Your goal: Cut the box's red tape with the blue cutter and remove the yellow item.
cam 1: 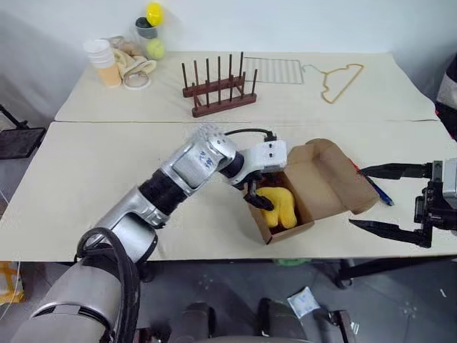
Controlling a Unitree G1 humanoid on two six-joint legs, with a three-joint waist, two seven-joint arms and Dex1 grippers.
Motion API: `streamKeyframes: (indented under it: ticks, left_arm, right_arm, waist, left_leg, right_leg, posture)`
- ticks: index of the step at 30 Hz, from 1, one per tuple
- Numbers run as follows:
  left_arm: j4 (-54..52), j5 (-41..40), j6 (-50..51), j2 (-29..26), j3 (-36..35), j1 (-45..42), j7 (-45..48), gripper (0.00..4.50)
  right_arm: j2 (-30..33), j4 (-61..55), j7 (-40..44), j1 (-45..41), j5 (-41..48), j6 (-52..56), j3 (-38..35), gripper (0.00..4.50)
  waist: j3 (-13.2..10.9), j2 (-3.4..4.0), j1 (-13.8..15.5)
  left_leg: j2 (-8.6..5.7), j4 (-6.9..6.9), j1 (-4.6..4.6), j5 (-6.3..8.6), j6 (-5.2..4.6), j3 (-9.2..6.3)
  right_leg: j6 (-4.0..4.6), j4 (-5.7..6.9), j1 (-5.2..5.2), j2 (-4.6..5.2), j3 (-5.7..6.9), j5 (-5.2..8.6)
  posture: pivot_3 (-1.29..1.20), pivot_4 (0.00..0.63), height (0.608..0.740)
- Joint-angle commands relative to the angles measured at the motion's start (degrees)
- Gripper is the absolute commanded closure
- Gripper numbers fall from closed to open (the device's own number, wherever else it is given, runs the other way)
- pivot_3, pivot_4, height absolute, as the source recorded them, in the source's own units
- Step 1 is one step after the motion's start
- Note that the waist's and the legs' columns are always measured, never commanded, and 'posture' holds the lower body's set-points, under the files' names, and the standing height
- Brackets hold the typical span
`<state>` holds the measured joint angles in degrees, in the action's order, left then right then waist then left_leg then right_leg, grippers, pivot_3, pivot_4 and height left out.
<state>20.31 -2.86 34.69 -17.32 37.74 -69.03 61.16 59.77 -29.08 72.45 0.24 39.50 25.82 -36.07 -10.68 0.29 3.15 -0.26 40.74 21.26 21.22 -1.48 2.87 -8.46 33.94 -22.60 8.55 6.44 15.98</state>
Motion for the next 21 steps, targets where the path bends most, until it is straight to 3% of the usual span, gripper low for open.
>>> streamKeyframes:
  ticks: [1,6,14,21]
  left_arm:
    - [3.2,3.0,-2.9,1.6,0.0,-0.2,0.7,0.58]
    - [4.6,3.3,-5.0,4.0,-2.4,-0.1,0.5,2.01]
    - [8.4,-1.8,-6.2,7.9,-13.6,-0.9,-0.8,4.42]
    - [7.9,-16.9,-9.4,9.5,-35.8,2.4,-3.4,4.47]
  right_arm:
    - [-0.7,-2.8,-2.0,1.6,1.5,0.8,-3.7,0.0]
    - [-2.0,-4.0,-3.5,4.7,1.4,1.0,-5.5,0.0]
    - [-3.5,-2.6,-5.4,4.8,1.0,-1.2,-4.4,0.0]
    - [-5.0,-0.5,-7.0,1.9,0.7,-3.5,0.0,0.0]
  waist:
    - [0.0,0.0,0.1]
    - [0.0,-0.01,0.1]
    - [0.0,-0.01,-0.1]
    - [0.0,-0.01,-0.3]
  left_leg:
    - [0.0,0.07,0.0,0.01,-0.02,-0.02]
    - [0.01,0.21,0.01,0.03,-0.06,-0.08]
    - [0.01,0.2,0.04,0.04,-0.07,-0.09]
    - [0.04,0.19,0.04,0.04,-0.06,-0.13]
  right_leg:
    - [0.0,0.0,0.04,0.0,0.0,0.0]
    - [0.0,0.05,0.09,0.02,0.01,-0.01]
    - [-0.01,0.06,0.05,0.01,0.04,-0.01]
    - [-0.01,0.06,0.05,0.01,0.06,-0.01]
  posture:
    - [0.0,0.15,0.74]
    - [0.0,0.15,0.74]
    - [0.0,0.15,0.74]
    - [0.0,0.15,0.74]
